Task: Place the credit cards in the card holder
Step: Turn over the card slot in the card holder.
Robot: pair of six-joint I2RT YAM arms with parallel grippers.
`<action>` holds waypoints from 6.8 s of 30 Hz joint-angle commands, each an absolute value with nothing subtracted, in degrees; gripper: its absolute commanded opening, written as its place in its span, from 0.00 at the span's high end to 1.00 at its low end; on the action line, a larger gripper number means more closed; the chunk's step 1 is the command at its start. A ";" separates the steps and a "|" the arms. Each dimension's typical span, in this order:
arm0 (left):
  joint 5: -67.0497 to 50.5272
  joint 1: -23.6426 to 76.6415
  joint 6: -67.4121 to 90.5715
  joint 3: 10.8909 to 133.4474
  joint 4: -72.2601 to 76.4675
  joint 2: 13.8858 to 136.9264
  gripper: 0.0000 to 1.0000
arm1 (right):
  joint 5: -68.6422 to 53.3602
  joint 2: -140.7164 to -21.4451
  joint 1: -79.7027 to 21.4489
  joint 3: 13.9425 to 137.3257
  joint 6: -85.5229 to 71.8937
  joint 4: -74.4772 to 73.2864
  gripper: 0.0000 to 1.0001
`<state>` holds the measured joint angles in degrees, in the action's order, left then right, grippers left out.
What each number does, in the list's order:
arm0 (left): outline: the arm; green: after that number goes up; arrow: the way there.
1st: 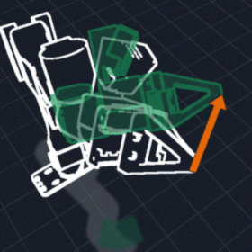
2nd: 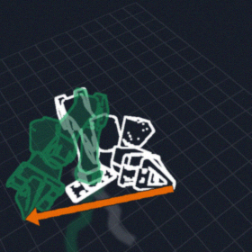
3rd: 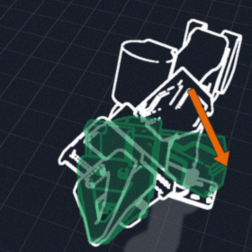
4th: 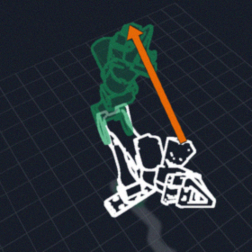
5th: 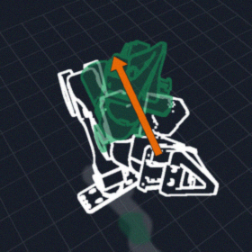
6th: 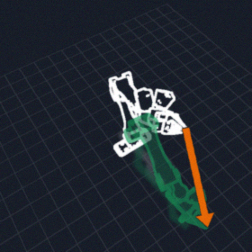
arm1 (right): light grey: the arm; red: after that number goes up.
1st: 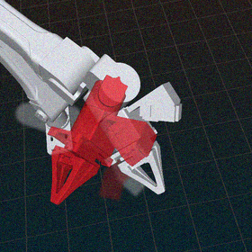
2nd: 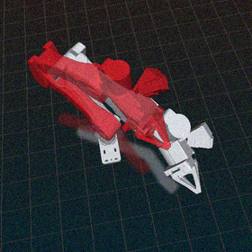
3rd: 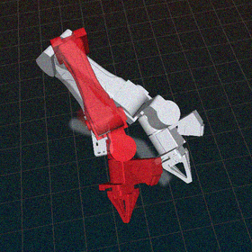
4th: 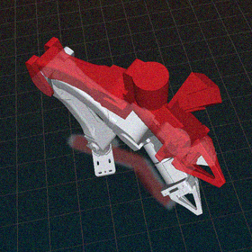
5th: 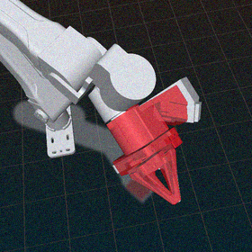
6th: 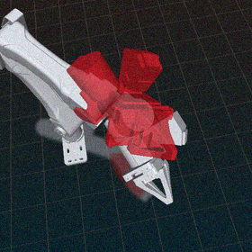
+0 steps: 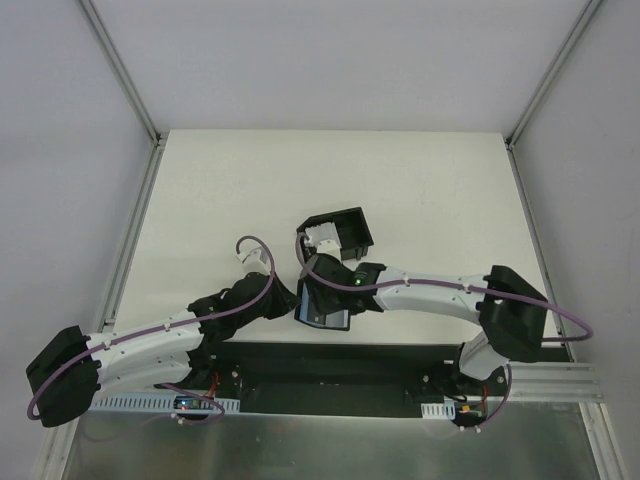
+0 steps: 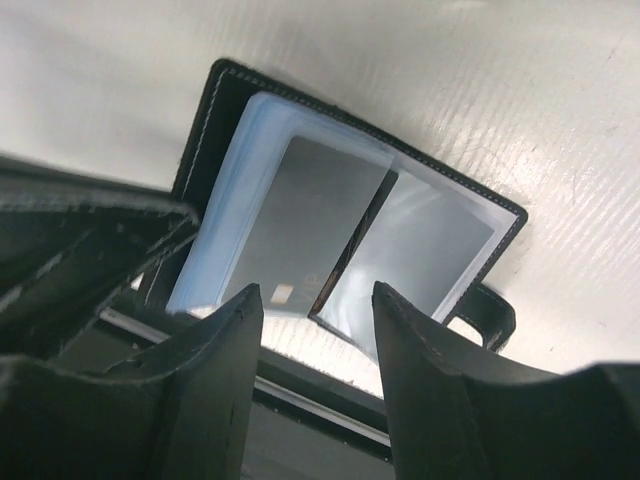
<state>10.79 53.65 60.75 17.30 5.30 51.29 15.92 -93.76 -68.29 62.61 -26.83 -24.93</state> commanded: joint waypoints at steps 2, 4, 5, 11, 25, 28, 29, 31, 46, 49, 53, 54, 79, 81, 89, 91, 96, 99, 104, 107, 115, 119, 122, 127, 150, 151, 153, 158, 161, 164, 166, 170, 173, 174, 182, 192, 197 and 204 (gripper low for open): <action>11.07 53.79 61.96 16.79 6.68 51.24 1.00 | 13.00 -85.35 -70.57 55.29 -21.72 -14.33 0.47; 10.90 53.79 62.14 16.87 6.59 51.33 1.00 | 14.84 -84.64 -71.89 54.15 -19.52 -13.89 0.45; 10.90 53.88 62.14 16.96 6.50 51.33 1.00 | 15.55 -84.64 -72.50 53.62 -18.47 -13.89 0.45; 10.81 53.79 62.31 16.79 6.33 51.24 1.00 | 17.13 -86.48 -73.83 52.47 -12.14 -11.25 0.43; 11.07 53.88 62.75 16.61 5.89 51.07 1.00 | 19.24 -93.16 -77.08 55.02 -10.37 -12.04 0.42; 10.90 53.79 62.75 16.61 5.80 51.06 1.00 | 21.87 -94.04 -77.08 55.37 -11.07 -13.27 0.42; 10.81 53.88 62.75 16.52 5.80 51.06 1.00 | 22.49 -94.30 -77.08 55.72 -11.34 -13.97 0.43; 10.81 53.79 62.75 16.52 5.80 51.06 1.00 | 23.29 -94.31 -77.08 55.64 -11.42 -14.32 0.45; 10.81 53.79 62.84 16.17 5.62 50.89 1.00 | 24.17 -89.92 -77.08 53.70 -11.87 -15.12 0.63; 11.07 53.88 62.75 15.91 5.63 50.98 1.00 | 23.99 -88.60 -76.99 53.17 -11.43 -14.85 0.63; 10.99 53.79 62.75 16.17 5.54 50.98 1.00 | 24.43 -88.33 -76.38 53.17 -12.04 -16.08 0.64; 10.99 53.88 62.58 16.08 5.54 50.98 1.00 | 24.43 -88.16 -76.29 52.91 -12.04 -16.00 0.64; 11.34 53.88 62.75 16.00 5.45 50.80 1.00 | 25.31 -89.91 -75.76 52.21 -13.53 -20.39 0.64; 11.34 53.79 62.67 16.00 5.36 50.80 1.00 | 26.45 -90.00 -75.67 52.47 -14.24 -21.18 0.65; 11.25 53.79 62.49 16.00 5.45 50.89 1.00 | 28.48 -89.04 -75.59 50.45 -20.12 -22.50 0.65; 11.34 53.88 62.49 16.08 5.45 50.98 1.00 | 26.20 -88.24 -75.67 49.66 -18.99 -19.62 0.64; 11.25 53.88 62.23 16.43 5.36 51.15 1.00 | 21.72 -88.15 -75.85 49.57 -15.04 -14.33 0.58; 11.25 53.79 62.23 16.35 5.27 51.15 1.00 | 20.31 -89.64 -75.94 51.06 -13.36 -14.06 0.56; 11.25 53.88 62.23 16.52 5.27 51.15 1.00 | 21.09 -91.93 -76.11 52.03 -12.83 -13.97 0.55; 11.25 53.79 62.14 16.61 5.19 51.24 1.00 | 22.15 -92.72 -76.11 52.82 -12.57 -14.42 0.55; 10.99 53.88 62.31 16.52 5.19 51.42 1.00 | 24.96 -93.87 -75.76 53.52 -12.74 -13.71 0.54; 10.90 53.79 62.23 16.61 5.19 51.42 1.00 | 25.58 -93.25 -75.41 53.18 -13.36 -13.36 0.55; 10.90 53.79 62.31 16.52 5.27 51.33 1.00 | 26.01 -92.20 -75.32 52.47 -13.88 -13.01 0.54; 10.90 53.79 62.23 16.61 5.27 51.50 1.00 | 26.54 -90.09 -74.09 50.72 -15.99 -12.75 0.55; 10.72 53.88 62.14 16.61 5.36 52.12 1.00 | 23.64 -82.01 -69.35 42.02 -26.36 -8.44 0.55; 10.72 53.79 62.14 16.61 5.36 52.03 1.00 | 23.64 -81.65 -69.00 41.49 -27.15 -8.44 0.55; 10.72 53.88 62.23 16.52 5.27 52.03 1.00 | 23.47 -81.04 -68.38 40.61 -29.26 -8.35 0.54; 10.72 53.79 62.14 16.61 5.36 52.12 1.00 | 23.64 -80.42 -68.38 39.46 -33.30 -8.96 0.54; 10.81 53.79 62.23 16.61 5.36 52.12 1.00 | 24.08 -79.28 -68.03 38.32 -35.85 -10.01 0.54; 10.81 53.79 62.23 16.61 5.27 52.12 1.00 | 24.61 -77.17 -67.94 37.01 -37.79 -10.55 0.54; 10.81 53.79 62.14 16.70 5.36 52.21 1.00 | 24.00 -76.20 -67.94 36.48 -37.80 -9.94 0.54; 10.37 53.79 61.17 17.58 5.36 53.26 1.00 | 20.58 -76.20 -67.94 37.96 -33.85 -6.68 0.52; 9.67 53.88 60.73 18.19 5.36 53.79 1.00 | 18.28 -78.48 -67.94 42.17 -30.77 -7.12 0.52; 9.67 53.79 60.65 18.37 5.27 53.70 1.00 | 17.85 -79.36 -68.03 43.23 -30.33 -6.95 0.51; 9.32 53.88 60.12 18.19 5.36 52.12 1.00 | 15.12 -90.07 -67.76 54.39 -26.63 -9.66 0.46; 9.14 53.88 59.15 18.55 5.36 50.10 1.00 | 19.68 -91.24 -67.85 57.66 -26.37 -16.35 0.45; 9.23 53.79 58.89 18.54 5.27 49.66 1.00 | 27.67 -86.31 -67.85 58.70 -25.93 -24.15 0.45; 9.05 53.88 58.54 19.07 5.36 50.10 1.00 | 24.10 -85.43 -67.94 59.68 -23.73 -22.25 0.44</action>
<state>9.43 53.65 59.55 16.64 5.13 50.50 24.86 -86.61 -67.92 57.74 -25.58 -22.15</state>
